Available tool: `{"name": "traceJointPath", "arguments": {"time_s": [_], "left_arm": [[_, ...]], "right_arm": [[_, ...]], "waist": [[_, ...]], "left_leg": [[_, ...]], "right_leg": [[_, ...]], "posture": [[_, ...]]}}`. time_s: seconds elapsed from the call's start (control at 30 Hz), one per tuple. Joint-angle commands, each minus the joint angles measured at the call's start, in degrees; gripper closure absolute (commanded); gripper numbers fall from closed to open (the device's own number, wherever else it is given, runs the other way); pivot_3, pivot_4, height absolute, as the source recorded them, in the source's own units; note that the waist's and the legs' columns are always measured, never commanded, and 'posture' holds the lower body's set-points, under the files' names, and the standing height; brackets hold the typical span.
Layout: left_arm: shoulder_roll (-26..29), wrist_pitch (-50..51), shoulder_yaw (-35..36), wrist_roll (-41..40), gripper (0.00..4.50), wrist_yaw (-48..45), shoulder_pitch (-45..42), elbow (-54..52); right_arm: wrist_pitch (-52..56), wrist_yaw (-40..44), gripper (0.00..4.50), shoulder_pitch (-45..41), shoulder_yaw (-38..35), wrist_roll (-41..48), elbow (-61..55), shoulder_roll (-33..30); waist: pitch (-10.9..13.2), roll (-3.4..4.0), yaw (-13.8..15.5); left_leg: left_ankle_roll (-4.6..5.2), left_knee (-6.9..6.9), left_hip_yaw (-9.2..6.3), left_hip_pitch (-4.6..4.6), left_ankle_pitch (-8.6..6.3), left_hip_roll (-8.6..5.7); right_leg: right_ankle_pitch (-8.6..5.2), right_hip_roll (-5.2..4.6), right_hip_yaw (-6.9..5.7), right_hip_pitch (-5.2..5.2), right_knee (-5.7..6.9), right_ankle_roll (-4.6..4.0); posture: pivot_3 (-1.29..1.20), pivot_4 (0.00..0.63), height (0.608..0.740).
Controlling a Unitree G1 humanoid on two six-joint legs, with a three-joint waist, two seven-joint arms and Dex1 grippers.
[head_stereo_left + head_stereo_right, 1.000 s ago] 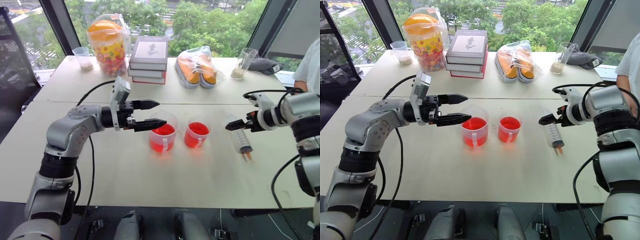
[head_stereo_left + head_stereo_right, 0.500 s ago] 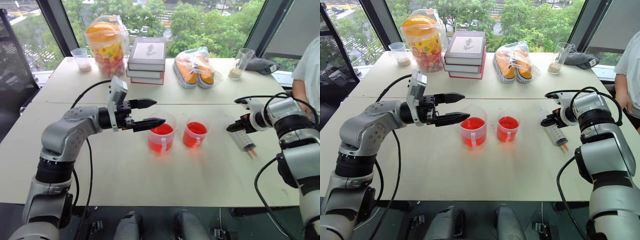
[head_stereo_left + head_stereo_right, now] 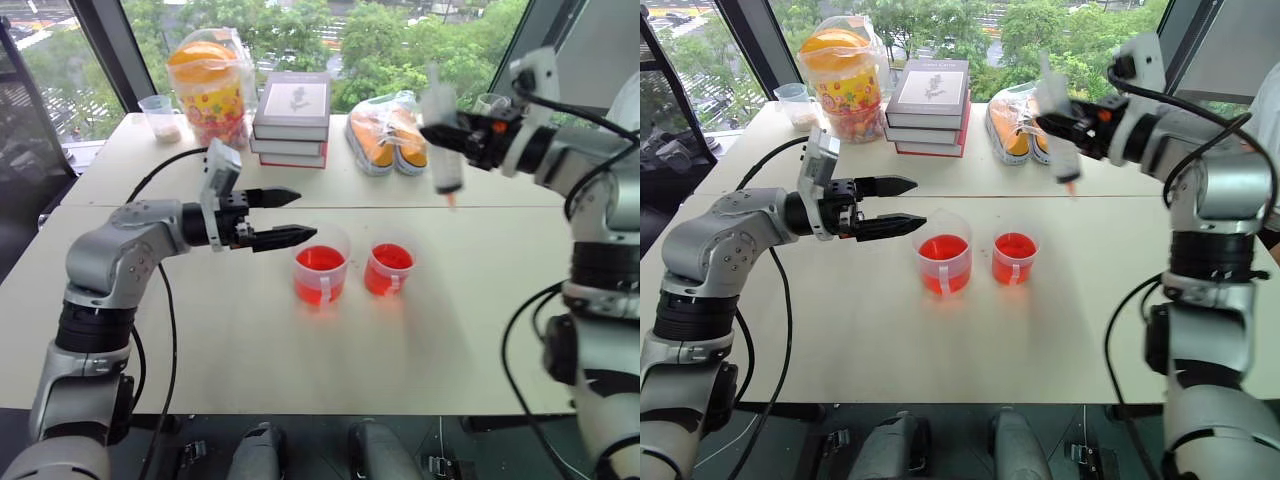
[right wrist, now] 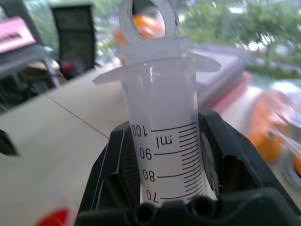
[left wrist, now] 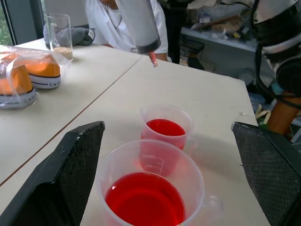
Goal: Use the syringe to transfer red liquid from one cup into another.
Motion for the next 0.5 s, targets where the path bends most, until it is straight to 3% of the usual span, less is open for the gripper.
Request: {"name": "traceJointPath", "arguments": {"time_s": [0.03, 0.23, 0.5], "left_arm": [[1.49, -0.22, 2.81, -0.91, 0.0, -1.55, -3.64, 1.68], [1.84, 1.07, 3.23, -1.43, 0.0, -2.75, -6.53, 4.74], [2.93, 2.68, 4.01, -1.93, 0.0, -2.88, -5.93, 2.26]], "right_arm": [[0.32, -3.94, 3.11, 0.32, -4.0, 8.62, -9.39, 5.46], [-6.09, -7.74, 3.11, 4.32, -0.13, 13.12, -14.55, 17.15], [-18.83, -6.71, 3.11, 17.08, 9.54, 8.22, -14.38, 22.87]], "waist": [[-0.01, -0.01, 0.25], [-0.02, -0.03, 0.18], [-0.01, -0.02, -0.02]], "left_leg": [[0.0, 0.05, 0.01, -0.01, 0.0, -0.02], [0.0, 0.13, -0.03, 0.01, 0.0, -0.07], [0.0, 0.08, -0.07, 0.01, 0.0, -0.05]], "right_leg": [[0.0, -0.04, 0.0, 0.01, 0.01, 0.0], [0.0, -0.1, -0.07, 0.14, -0.02, 0.01], [0.0, -0.07, -0.09, 0.12, -0.02, 0.0]], "posture": [[0.0, 0.15, 0.74], [0.0, 0.15, 0.74], [0.0, 0.15, 0.74]]}}
